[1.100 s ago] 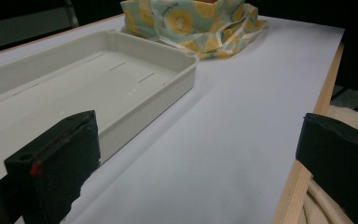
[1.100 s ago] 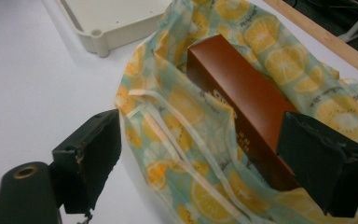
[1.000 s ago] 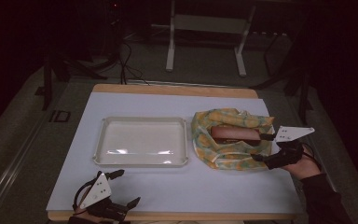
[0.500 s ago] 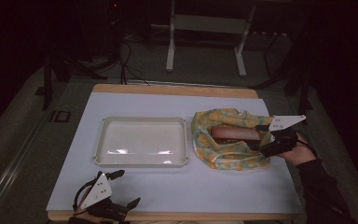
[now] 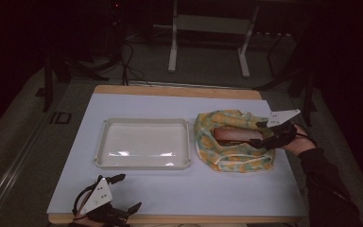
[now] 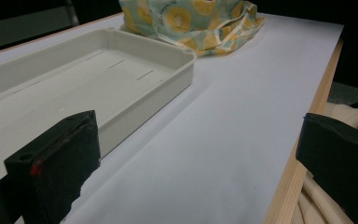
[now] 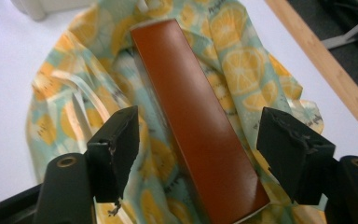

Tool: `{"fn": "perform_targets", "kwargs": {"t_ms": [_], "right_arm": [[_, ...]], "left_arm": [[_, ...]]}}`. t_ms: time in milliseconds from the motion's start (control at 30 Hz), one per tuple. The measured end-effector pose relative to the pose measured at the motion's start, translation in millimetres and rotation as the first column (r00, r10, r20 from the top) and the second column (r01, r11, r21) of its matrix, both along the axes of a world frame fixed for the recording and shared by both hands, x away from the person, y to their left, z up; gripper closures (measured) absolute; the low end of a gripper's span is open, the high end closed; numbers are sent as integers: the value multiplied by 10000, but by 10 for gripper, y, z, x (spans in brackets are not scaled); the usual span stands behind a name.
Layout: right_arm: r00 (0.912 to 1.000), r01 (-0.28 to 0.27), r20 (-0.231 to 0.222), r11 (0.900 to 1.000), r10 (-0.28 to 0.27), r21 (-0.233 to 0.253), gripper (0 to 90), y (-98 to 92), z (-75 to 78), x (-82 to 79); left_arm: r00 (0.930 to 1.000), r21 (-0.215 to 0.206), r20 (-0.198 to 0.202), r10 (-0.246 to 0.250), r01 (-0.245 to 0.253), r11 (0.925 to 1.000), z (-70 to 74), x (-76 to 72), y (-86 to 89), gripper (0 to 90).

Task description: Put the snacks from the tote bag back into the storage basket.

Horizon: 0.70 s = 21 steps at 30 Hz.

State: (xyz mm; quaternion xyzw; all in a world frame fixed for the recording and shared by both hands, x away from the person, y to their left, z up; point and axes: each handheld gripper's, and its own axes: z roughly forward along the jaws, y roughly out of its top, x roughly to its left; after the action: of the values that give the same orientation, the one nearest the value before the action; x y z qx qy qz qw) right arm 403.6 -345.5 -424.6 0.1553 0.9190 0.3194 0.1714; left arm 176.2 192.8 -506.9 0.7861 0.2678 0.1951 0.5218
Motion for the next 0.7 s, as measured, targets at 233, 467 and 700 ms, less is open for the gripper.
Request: {"fn": "perform_targets", "kwargs": {"t_ms": [233, 467, 700], "right_arm": [[9977, -65, -675, 9993, 41, -360, 296, -2, -82, 185], [9940, -50, -1089, 9983, -14, -583, 295, -6, -223, 288], [9918, -134, -1279, 9947, 2, -1023, 291, -1, -300, 364]], "left_arm": [[10000, -79, -15, 65, -65, 9999, -4, -37, 23, 0], [9999, -118, -14, 129, -129, 9998, -13, -78, 43, 0], [9998, -147, -9, 185, -185, 9997, -14, -102, 62, 0]]}}
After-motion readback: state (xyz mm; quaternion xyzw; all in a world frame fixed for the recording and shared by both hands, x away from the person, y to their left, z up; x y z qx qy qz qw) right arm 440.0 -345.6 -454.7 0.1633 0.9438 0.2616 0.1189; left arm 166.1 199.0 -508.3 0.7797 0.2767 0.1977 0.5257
